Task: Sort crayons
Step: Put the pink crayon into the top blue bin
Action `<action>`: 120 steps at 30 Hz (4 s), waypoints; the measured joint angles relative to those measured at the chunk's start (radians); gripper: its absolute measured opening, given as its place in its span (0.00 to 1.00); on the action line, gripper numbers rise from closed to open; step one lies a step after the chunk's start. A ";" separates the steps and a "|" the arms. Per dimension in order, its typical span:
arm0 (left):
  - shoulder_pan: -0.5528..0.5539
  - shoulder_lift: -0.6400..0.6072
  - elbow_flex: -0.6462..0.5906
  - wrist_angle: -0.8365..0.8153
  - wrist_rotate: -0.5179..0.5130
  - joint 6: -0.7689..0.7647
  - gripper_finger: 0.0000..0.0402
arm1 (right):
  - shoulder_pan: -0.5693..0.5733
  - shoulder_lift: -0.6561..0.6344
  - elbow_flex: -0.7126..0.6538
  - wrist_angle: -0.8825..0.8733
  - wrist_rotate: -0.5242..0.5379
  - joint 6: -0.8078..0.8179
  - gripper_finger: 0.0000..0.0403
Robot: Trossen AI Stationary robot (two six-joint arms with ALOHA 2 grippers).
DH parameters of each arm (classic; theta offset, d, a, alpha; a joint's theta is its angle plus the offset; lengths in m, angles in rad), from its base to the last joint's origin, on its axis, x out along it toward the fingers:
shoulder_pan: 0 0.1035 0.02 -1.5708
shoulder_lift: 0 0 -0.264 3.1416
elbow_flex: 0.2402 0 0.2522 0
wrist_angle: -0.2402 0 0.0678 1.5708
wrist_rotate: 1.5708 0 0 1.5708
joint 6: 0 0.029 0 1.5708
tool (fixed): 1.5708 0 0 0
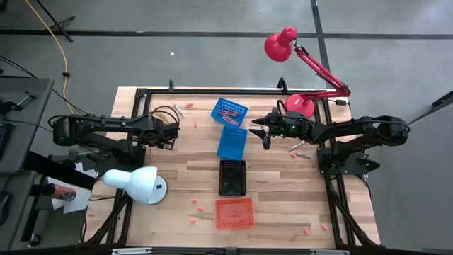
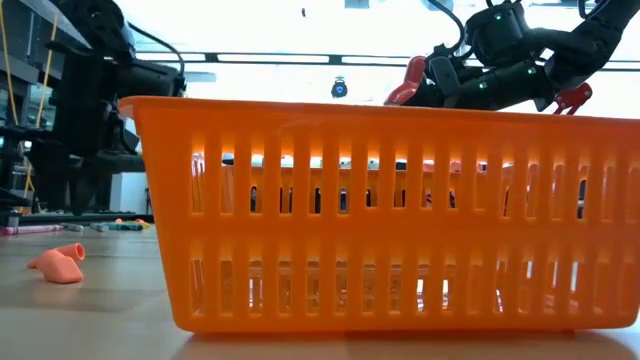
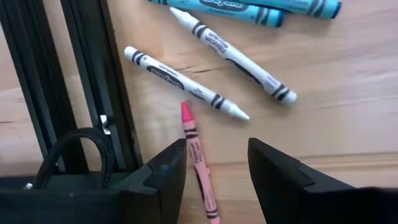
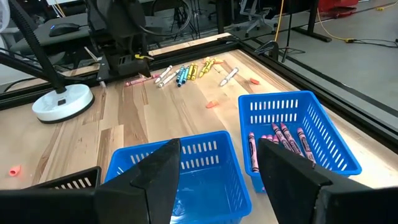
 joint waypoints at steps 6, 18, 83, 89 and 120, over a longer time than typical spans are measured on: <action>0.041 0.001 -0.030 0.025 -0.029 0.001 0.39 | 0.000 0.000 0.000 0.000 0.000 0.000 0.51; 0.058 0.001 -0.030 0.027 -0.041 -0.017 0.39 | 0.000 0.000 0.000 0.000 0.000 0.000 0.51; -0.110 0.173 -0.056 0.105 -0.078 -0.108 0.34 | -0.002 0.000 0.000 -0.045 0.001 0.022 0.51; -0.063 0.173 -0.055 0.125 -0.042 -0.145 0.31 | -0.002 0.000 0.000 -0.045 0.001 0.022 0.51; -0.073 0.114 -0.003 0.306 -0.090 -0.211 0.30 | -0.003 0.000 0.000 -0.045 0.005 0.018 0.51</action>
